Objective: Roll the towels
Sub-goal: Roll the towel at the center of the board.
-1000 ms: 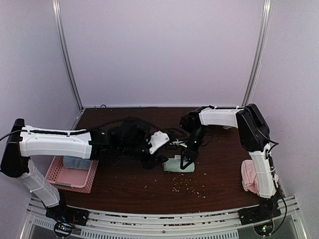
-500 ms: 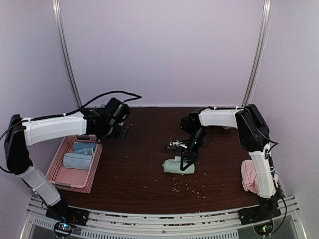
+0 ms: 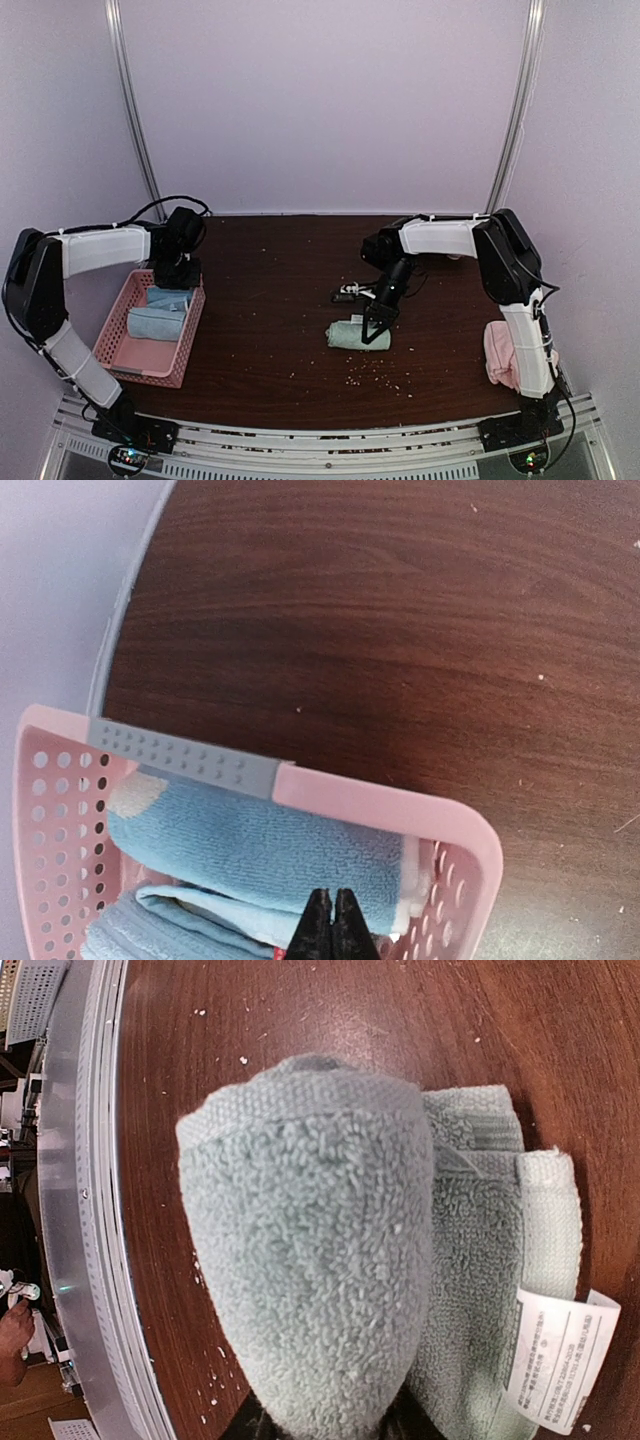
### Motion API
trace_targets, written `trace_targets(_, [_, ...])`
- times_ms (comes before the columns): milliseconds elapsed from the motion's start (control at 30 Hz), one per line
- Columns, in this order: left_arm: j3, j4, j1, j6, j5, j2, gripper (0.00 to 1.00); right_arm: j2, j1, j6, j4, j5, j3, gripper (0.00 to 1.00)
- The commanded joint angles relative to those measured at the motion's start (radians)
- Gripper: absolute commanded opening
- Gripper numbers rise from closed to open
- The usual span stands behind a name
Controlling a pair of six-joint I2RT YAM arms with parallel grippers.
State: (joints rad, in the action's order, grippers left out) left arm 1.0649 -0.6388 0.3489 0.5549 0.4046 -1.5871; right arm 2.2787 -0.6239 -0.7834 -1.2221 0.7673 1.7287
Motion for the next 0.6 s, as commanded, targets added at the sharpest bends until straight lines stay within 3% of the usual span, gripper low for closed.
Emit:
trace_targets(0, [0.063, 0.059, 0.002, -0.019, -0.012, -0.088, 0.0, 0.107, -0.029, -0.002, 0.038, -0.189, -0.079, 0.26])
trace_targets(567, [0.415, 0.155, 0.004, -0.156, -0.18, -0.424, 0.0, 0.121, -0.033, -0.008, 0.041, -0.203, -0.102, 0.26])
